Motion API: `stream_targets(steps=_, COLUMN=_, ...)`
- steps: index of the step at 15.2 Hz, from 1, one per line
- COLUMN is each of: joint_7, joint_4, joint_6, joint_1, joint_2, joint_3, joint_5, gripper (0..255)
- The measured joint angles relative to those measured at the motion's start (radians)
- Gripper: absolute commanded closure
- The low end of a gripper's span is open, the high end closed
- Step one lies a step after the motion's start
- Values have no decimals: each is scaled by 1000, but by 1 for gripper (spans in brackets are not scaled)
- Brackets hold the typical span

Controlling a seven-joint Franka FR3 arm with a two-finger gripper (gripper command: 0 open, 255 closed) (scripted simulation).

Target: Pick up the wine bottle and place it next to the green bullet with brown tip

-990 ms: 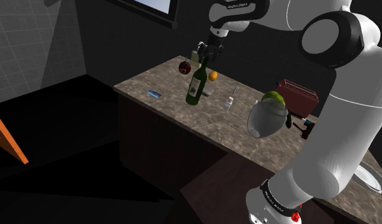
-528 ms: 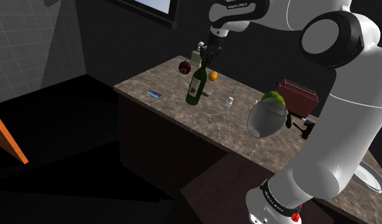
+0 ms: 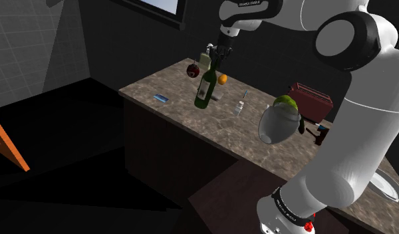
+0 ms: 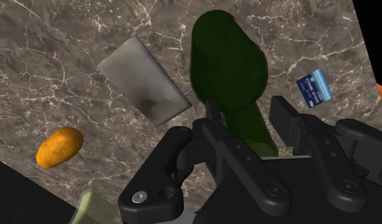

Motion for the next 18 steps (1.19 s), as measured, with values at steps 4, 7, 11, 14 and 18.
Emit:
stream_targets(steps=4, joint_7=1, joint_4=45, joint_6=-51, joint_1=-1, joint_2=-7, joint_3=-1, joint_5=-2, gripper=255)
stream_targets(steps=7, joint_7=1, joint_4=80, joint_6=-89, joint_1=-1, joint_2=-9, joint_3=-2, joint_5=-3, gripper=255)
stream_targets(steps=11, joint_7=0, joint_4=135, joint_6=-142, joint_1=-4, joint_2=-8, joint_3=-3, joint_5=-3, gripper=255)
stream_targets(steps=14, joint_7=1, joint_4=181, joint_6=-188, joint_1=-5, joint_2=-7, joint_3=-3, joint_5=-3, gripper=255)
stream_targets(steps=18, joint_7=1, joint_4=250, joint_6=-246, joint_1=-8, joint_2=4, joint_3=-4, joint_5=-1, gripper=255)
